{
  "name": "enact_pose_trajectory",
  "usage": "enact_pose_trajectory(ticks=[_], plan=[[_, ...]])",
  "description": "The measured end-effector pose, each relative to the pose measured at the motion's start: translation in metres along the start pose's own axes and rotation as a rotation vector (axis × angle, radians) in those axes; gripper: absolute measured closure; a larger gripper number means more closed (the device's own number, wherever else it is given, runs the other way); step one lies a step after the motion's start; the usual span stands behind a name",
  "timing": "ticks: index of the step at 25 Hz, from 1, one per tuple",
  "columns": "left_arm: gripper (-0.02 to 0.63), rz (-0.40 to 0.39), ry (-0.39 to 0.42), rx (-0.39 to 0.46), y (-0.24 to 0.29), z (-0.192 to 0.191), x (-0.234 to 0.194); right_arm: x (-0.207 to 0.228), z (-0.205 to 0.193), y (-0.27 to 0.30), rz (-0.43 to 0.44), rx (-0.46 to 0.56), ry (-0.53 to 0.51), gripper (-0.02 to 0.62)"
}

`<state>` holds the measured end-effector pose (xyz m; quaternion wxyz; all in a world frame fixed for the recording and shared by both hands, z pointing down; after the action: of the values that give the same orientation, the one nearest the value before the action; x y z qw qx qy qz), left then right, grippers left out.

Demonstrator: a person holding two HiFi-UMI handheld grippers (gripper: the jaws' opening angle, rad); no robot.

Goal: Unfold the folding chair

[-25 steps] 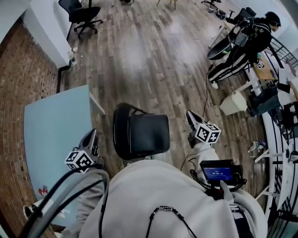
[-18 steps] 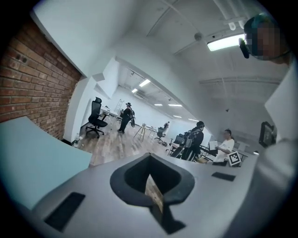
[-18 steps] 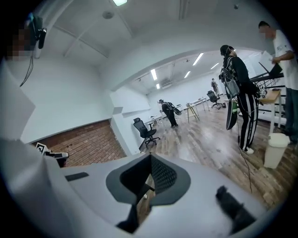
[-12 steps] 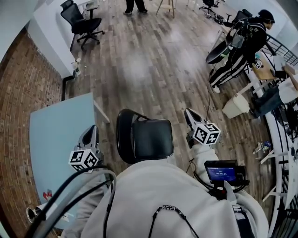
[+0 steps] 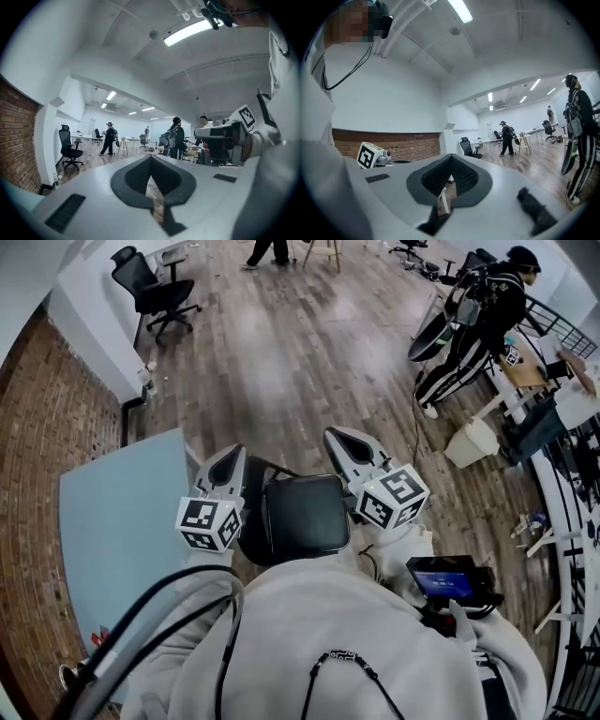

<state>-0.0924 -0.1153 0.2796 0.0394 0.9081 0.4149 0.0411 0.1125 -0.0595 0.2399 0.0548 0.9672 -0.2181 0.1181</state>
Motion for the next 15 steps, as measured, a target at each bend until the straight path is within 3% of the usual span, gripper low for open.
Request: enact_pose_trajectory(ticks=[7, 15], plan=[[0.603, -0.014, 0.000, 0.056, 0.029, 0.027, 0.018, -0.012, 0.009, 0.012, 0.011, 0.001, -0.010, 0.588], [0.603, -0.045, 0.021, 0.060, 0.032, 0.033, 0.027, -0.011, 0.004, 0.016, -0.003, -0.029, 0.000, 0.588]])
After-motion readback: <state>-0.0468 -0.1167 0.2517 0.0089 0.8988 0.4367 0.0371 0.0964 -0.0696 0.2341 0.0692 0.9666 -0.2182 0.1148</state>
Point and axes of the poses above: the fingertips, and each gripper's own axes: y forward along the fingers, x to its right, z out of its top, the point moved 5 cm from there along -y, backward along the fingers, and after that the axes turned 7 degrees about y, right-handed, at the moved point
